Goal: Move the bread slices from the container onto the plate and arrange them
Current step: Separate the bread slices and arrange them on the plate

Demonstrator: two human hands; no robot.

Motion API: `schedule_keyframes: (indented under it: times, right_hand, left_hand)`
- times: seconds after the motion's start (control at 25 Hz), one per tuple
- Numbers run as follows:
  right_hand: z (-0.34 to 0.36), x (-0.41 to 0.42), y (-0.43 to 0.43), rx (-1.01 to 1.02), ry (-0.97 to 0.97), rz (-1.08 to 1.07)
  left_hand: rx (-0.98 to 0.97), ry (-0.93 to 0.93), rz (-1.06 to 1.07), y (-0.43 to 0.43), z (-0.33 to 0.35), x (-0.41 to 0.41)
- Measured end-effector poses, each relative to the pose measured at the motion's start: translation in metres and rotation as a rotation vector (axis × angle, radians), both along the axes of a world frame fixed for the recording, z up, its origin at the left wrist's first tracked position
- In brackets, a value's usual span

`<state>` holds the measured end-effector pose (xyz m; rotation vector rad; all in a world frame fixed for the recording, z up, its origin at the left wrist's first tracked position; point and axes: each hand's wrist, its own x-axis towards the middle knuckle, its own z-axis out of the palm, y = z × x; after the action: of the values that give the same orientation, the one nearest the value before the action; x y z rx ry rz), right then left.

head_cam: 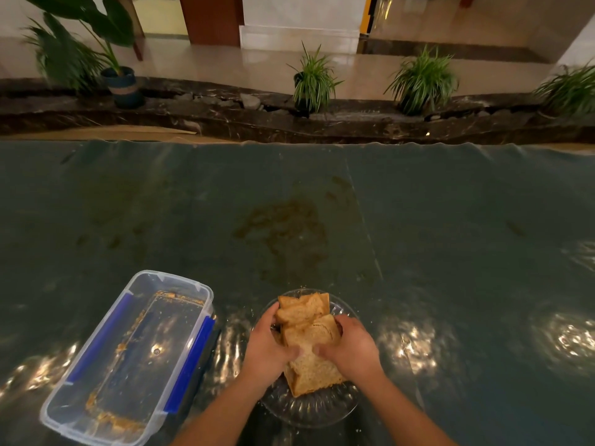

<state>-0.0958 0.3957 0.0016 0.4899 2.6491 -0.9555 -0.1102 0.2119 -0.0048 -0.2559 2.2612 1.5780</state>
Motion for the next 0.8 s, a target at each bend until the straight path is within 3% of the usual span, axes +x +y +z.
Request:
schedule_keyframes:
  times: [0.36,0.8]
  right_hand:
    - [0.009,0.031,-0.004,-0.206,0.146,-0.121]
    - [-0.001,0.065,0.0,-0.283,-0.043,-0.178]
  left_hand:
    - [-0.067,0.087,0.001,0.0,0.007,0.018]
    - [-0.036,-0.069,-0.019,0.002,-0.002,0.04]
